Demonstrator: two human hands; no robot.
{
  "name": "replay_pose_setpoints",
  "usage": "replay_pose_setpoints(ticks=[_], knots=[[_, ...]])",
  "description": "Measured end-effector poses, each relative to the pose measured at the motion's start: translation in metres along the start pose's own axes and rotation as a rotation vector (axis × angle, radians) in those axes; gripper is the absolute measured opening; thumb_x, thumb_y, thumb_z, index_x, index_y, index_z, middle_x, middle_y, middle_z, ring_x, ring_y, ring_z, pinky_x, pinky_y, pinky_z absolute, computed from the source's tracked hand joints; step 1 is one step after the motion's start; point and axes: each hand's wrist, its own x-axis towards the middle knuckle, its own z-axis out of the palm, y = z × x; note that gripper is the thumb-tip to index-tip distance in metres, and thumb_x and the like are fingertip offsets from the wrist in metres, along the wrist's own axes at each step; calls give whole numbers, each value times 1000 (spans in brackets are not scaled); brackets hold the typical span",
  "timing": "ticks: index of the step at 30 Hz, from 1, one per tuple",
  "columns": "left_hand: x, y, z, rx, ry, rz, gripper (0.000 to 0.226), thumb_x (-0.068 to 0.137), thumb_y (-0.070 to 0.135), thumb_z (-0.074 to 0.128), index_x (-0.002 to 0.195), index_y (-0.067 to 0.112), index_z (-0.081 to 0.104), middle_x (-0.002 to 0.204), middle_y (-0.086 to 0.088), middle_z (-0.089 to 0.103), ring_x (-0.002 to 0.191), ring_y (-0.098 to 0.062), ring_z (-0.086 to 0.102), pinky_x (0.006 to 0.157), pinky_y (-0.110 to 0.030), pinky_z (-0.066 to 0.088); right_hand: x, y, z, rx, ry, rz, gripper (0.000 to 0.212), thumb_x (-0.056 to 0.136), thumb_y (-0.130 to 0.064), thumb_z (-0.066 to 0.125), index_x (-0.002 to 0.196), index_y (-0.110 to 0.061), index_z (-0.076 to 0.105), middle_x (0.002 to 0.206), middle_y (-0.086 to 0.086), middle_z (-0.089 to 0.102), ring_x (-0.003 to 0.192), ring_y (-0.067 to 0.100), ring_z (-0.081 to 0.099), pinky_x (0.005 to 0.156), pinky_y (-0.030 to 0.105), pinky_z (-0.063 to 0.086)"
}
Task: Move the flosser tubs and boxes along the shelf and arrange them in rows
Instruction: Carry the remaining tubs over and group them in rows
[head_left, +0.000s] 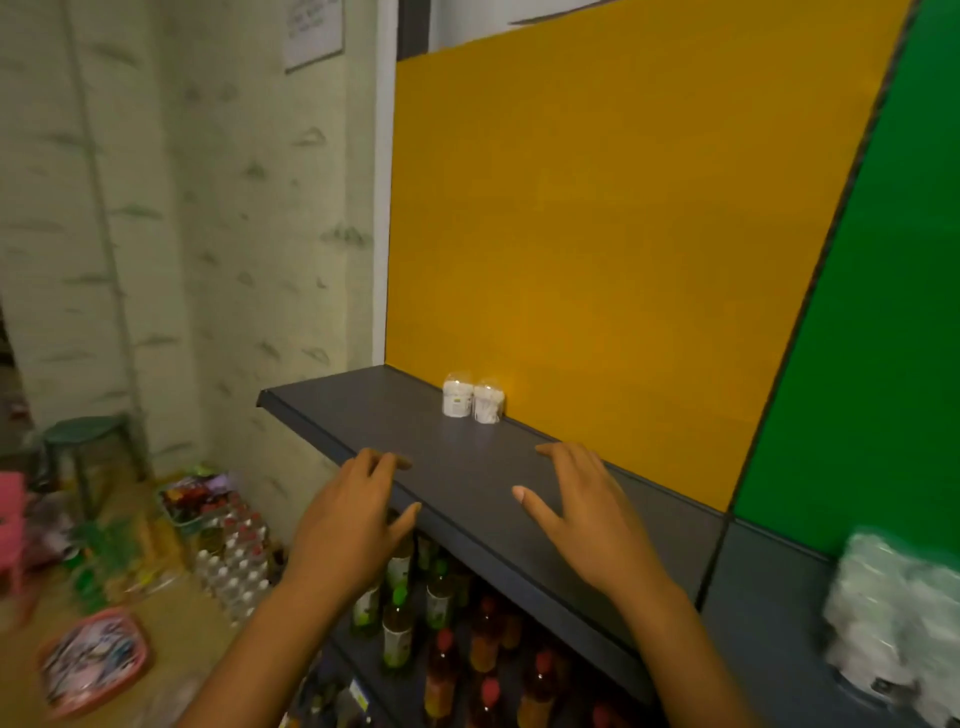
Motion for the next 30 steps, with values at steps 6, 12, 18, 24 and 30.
replay_pose_setpoints(ticks=[6, 12, 18, 24, 30], knots=[[51, -39, 30, 13, 16, -13, 49, 90, 51, 54, 132, 29, 43, 131, 4, 46, 116, -15, 50, 86, -29, 51, 61, 14, 49, 46, 15, -10, 56, 94, -60, 45, 138, -26, 41, 133, -9, 45, 124, 10, 43, 98, 29, 43], [127, -68, 52, -1, 30, 11, 47, 89, 49, 55, 130, 29, 45, 129, 4, 48, 109, -16, 55, 83, -31, 51, 134, 35, 83, 66, 64, 11, 51, 93, -58, 49, 133, -27, 43, 128, -8, 49, 119, 11, 46, 94, 25, 42], [174, -94, 83, -36, 25, -4, 47, 89, 48, 56, 131, 31, 44, 130, 5, 47, 112, -14, 54, 80, -29, 51, 186, 57, 125, 73, 52, 62, 51, 91, -56, 52, 134, -28, 44, 130, -9, 50, 118, 9, 46, 90, 21, 39], [200, -112, 121, -86, 7, 12, 44, 89, 44, 58, 129, 28, 47, 127, 5, 49, 107, -16, 57, 77, -29, 51, 206, 67, 159, 65, 42, 137, 53, 92, -55, 52, 138, -28, 42, 133, -8, 49, 120, 8, 46, 92, 19, 39], [238, -121, 156, -241, 9, 47, 42, 88, 40, 61, 127, 27, 50, 125, 6, 50, 107, -13, 56, 78, -30, 52, 224, 80, 174, 40, 78, 198, 54, 92, -48, 58, 139, -25, 43, 135, -5, 51, 122, 11, 47, 94, 18, 34]])
